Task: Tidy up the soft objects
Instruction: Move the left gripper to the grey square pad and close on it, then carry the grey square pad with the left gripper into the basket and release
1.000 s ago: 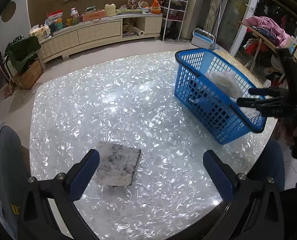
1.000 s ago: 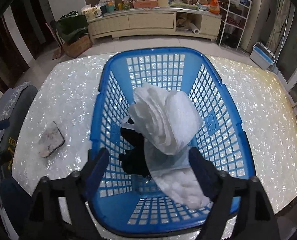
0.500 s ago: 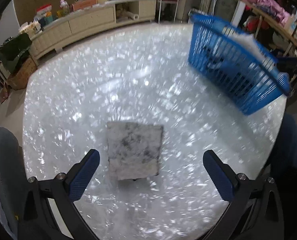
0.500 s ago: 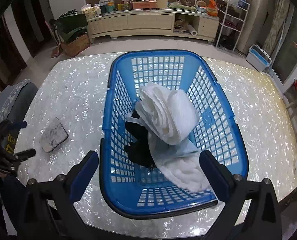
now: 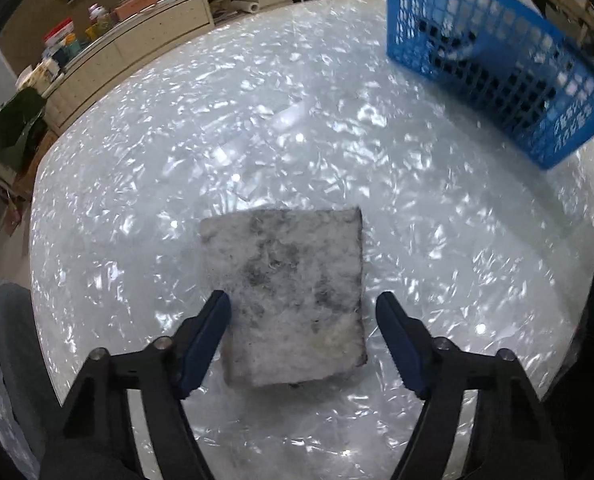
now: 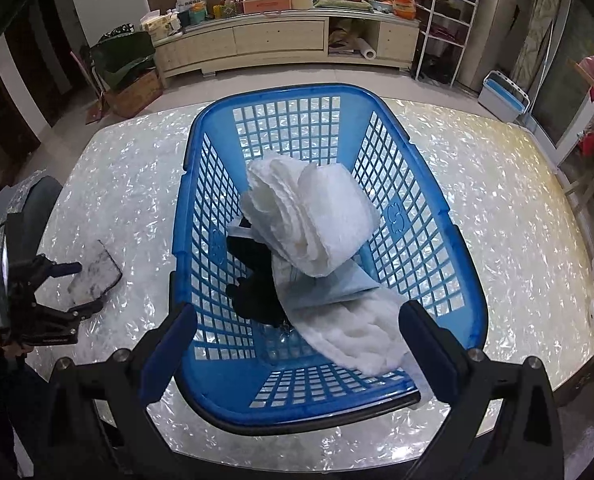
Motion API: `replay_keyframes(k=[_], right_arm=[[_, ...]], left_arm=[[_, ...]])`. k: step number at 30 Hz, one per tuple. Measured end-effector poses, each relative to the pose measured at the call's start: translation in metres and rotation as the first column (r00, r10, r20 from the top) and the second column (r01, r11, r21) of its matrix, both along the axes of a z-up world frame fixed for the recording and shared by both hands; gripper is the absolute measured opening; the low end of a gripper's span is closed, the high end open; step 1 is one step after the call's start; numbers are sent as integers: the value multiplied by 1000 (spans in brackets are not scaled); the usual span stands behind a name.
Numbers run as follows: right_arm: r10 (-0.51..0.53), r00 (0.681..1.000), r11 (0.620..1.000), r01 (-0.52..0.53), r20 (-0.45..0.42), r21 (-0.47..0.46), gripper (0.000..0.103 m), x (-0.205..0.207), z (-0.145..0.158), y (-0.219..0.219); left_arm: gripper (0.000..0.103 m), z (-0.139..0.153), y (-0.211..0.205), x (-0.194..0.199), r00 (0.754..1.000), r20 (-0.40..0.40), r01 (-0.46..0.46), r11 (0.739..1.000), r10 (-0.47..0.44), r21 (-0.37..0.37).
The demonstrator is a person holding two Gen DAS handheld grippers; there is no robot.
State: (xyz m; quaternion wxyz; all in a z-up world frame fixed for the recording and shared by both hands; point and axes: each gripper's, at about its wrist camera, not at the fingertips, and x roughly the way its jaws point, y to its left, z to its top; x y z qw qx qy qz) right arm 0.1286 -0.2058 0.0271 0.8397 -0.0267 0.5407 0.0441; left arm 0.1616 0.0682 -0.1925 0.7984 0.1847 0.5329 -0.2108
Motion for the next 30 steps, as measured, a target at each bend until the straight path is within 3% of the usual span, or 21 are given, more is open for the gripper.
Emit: replay_keyframes(k=[1, 6, 10, 12, 21, 30], right_arm=[[-2, 1000, 1000, 2, -1, 2, 101, 0, 0, 0], [-6, 1000, 1000, 6, -8, 27, 101, -1, -2, -3], [-3, 1000, 999, 3, -15, 38, 101, -3, -4, -3], [-4, 1000, 999, 5, -20, 43, 101, -4, -4, -4], [6, 1000, 998, -5, -28, 65, 101, -11, -3, -7], [17, 1000, 995, -15, -20, 97, 101, -22, 1, -14]], left_arm=[[67, 0, 1, 0, 1000, 2, -4, 1000, 4, -8], [41, 3, 8, 6, 999, -16, -44, 999, 44, -20], [36, 10, 16, 9, 996, -41, -82, 994, 79, -76], [28, 16, 18, 9, 994, -51, -99, 990, 94, -103], [26, 51, 19, -4, 990, -71, -137, 967, 124, -214], [26, 96, -9, -20, 995, -6, -97, 971, 98, -220]])
